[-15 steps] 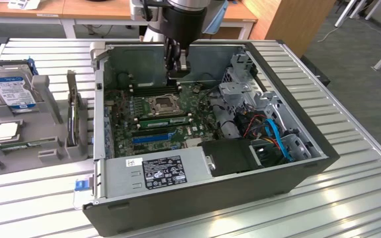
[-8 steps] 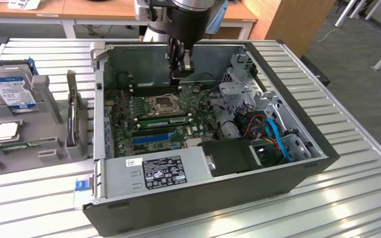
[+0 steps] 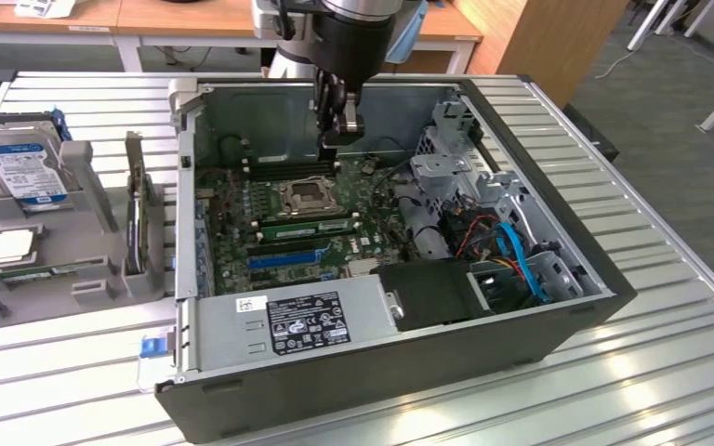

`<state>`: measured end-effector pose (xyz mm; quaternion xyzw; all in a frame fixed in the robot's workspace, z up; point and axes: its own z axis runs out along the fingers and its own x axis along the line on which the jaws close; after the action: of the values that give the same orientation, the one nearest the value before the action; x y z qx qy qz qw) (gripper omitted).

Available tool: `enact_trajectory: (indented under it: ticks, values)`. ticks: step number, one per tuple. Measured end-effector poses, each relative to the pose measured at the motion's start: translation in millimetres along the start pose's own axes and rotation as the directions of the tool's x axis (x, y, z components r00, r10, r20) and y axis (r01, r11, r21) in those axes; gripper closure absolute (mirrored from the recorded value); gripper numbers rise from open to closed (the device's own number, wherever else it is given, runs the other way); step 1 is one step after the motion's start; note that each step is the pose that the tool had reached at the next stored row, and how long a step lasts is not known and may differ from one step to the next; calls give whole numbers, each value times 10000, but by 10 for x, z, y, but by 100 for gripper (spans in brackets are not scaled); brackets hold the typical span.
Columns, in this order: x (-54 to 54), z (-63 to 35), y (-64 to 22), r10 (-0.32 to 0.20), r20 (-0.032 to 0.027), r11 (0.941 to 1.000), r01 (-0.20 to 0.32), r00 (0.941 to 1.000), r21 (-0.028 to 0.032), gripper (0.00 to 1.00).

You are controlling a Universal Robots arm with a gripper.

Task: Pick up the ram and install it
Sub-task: 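Press down the ram until it locks into place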

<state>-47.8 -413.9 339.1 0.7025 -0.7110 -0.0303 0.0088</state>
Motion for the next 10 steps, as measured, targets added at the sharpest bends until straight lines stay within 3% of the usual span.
enact_trajectory:
  ticks: [6,10]
  values:
    - [0,0,0,80,5,10000,-80,10000,2,90]
    - [0,1,-1,434,24,9991,-434,9991,12,90]
